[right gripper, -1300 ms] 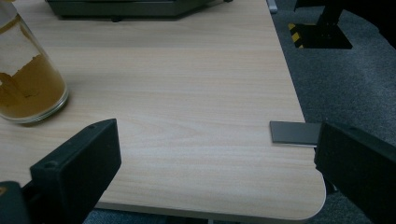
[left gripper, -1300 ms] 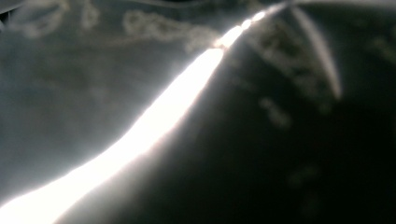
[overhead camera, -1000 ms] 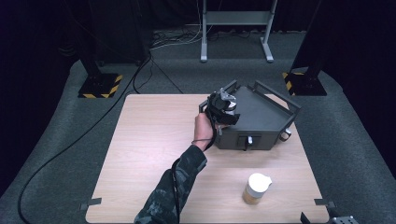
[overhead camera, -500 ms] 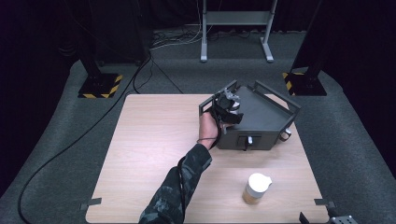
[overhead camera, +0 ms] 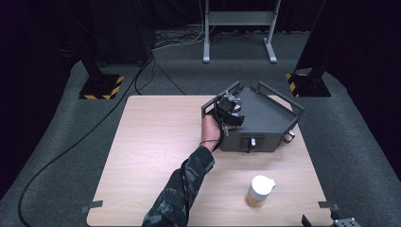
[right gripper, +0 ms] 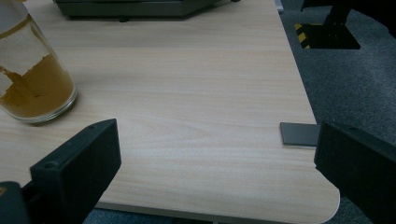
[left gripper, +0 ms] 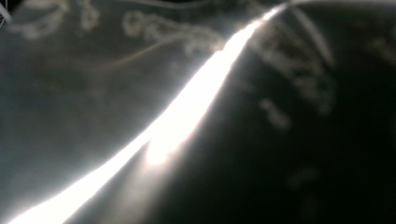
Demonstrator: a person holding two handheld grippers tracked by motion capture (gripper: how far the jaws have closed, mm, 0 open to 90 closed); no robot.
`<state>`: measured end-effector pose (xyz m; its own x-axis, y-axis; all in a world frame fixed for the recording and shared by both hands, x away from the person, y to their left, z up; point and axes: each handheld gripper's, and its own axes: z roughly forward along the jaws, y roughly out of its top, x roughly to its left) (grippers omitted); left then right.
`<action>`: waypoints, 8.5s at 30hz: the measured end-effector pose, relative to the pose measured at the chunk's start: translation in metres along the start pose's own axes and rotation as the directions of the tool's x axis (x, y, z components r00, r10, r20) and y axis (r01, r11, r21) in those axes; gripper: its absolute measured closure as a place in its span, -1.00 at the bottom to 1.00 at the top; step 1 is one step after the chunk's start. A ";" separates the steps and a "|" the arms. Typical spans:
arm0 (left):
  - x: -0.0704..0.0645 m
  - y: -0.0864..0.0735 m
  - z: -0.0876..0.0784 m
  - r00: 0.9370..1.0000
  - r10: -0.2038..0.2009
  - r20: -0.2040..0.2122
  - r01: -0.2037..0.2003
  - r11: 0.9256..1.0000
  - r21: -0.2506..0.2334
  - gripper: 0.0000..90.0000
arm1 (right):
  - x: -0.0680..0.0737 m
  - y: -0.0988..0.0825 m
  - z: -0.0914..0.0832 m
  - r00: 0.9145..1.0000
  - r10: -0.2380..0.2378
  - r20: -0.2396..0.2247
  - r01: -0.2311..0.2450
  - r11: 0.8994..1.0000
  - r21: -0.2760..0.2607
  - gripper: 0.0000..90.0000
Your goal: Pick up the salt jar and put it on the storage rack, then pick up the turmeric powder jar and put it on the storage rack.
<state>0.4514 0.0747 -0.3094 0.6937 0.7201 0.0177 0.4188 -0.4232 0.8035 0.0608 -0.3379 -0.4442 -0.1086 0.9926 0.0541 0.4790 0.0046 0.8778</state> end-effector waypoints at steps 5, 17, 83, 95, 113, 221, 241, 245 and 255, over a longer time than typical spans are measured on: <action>0.000 -0.007 0.002 1.000 -0.010 -0.007 0.010 1.000 -0.017 -0.29 | 0.001 0.000 0.000 1.000 0.000 0.000 0.000 1.000 0.000 -1.00; 0.000 -0.007 0.002 1.000 -0.009 -0.006 0.009 1.000 -0.015 -0.29 | 0.001 0.000 0.001 1.000 -0.004 0.000 0.004 1.000 0.000 -1.00; 0.018 -0.231 -0.163 0.961 -0.122 -0.248 0.148 0.985 0.089 -1.00 | 0.015 0.007 0.004 0.999 -0.038 -0.013 0.038 0.999 -0.002 -1.00; 0.034 -0.288 -0.179 0.901 -0.250 -0.353 0.305 0.946 0.109 -1.00 | 0.021 0.009 0.008 0.998 -0.051 -0.025 0.051 0.999 0.004 -1.00; 0.047 -0.306 -0.187 0.892 -0.286 -0.351 0.325 0.944 0.058 -0.99 | 0.021 0.009 0.007 0.998 -0.050 -0.037 0.050 0.999 -0.003 -1.00; 0.046 -0.306 -0.186 0.889 -0.285 -0.357 0.325 0.944 0.056 -0.98 | 0.103 0.017 0.103 0.963 -0.164 -0.213 0.161 0.987 -0.031 -0.33; 0.046 -0.306 -0.186 0.889 -0.285 -0.357 0.325 0.944 0.056 -0.99 | 0.097 0.024 0.094 0.968 -0.163 -0.189 0.159 0.987 -0.036 -0.32; 0.046 -0.306 -0.186 0.889 -0.285 -0.357 0.325 0.944 0.056 -0.99 | 0.096 0.025 0.091 0.971 -0.168 -0.171 0.162 0.986 -0.048 -0.32; 0.046 -0.306 -0.187 0.889 -0.285 -0.357 0.326 0.944 0.056 -0.99 | 0.092 0.033 0.087 0.973 -0.177 -0.151 0.170 0.984 -0.055 -0.32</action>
<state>0.2460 0.3398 -0.4433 0.2882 0.9576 -0.0012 0.6540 -0.1959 0.7307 0.1427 -0.2362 -0.4518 -0.3221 0.9462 -0.0306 0.4048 0.1669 0.8990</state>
